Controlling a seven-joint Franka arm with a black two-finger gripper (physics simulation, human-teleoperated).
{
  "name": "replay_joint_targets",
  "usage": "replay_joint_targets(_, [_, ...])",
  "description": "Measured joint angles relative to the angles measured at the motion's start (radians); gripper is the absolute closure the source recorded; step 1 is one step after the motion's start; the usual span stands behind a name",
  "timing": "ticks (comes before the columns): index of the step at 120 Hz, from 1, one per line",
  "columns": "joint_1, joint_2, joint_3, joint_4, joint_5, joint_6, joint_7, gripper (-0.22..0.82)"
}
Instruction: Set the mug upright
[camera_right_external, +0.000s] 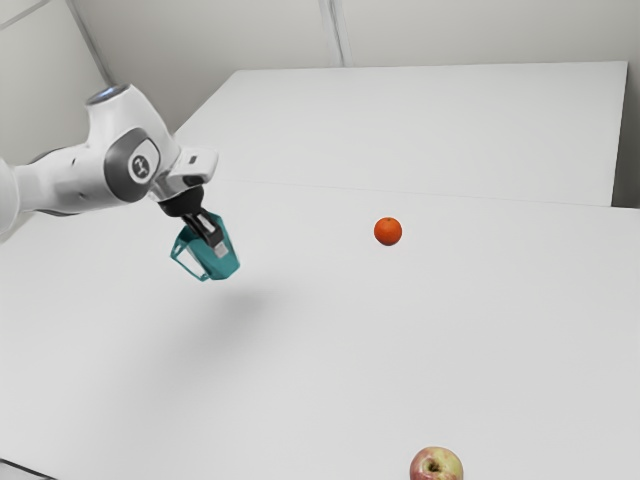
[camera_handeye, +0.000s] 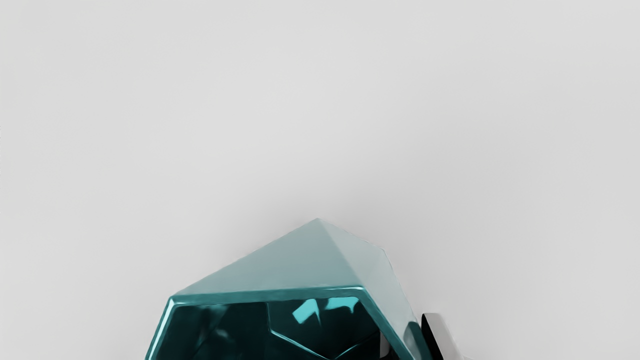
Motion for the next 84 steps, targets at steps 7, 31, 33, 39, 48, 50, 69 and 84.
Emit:
replay_joint_targets(7, [-0.002,-0.007,-0.008,-0.027,0.058,-0.001,-0.032,0.78])
replay_joint_targets(31, [-0.02,-0.001,-0.037,-0.058,0.198,0.007,-0.133,0.78])
replay_joint_targets(33, [-0.021,0.002,-0.038,-0.059,0.204,0.01,-0.141,0.78])
replay_joint_targets(39, [-0.022,0.012,-0.039,-0.06,0.218,0.017,-0.162,0.78])
replay_joint_targets(48, [-0.022,0.027,-0.04,-0.06,0.231,0.031,-0.193,0.78])
replay_joint_targets(50, [-0.021,0.03,-0.041,-0.06,0.233,0.033,-0.199,0.78])
replay_joint_targets(69, [-0.018,0.058,-0.05,-0.059,0.242,0.06,-0.258,0.78])
replay_joint_targets(84, [-0.013,0.08,-0.061,-0.058,0.243,0.08,-0.295,0.78])
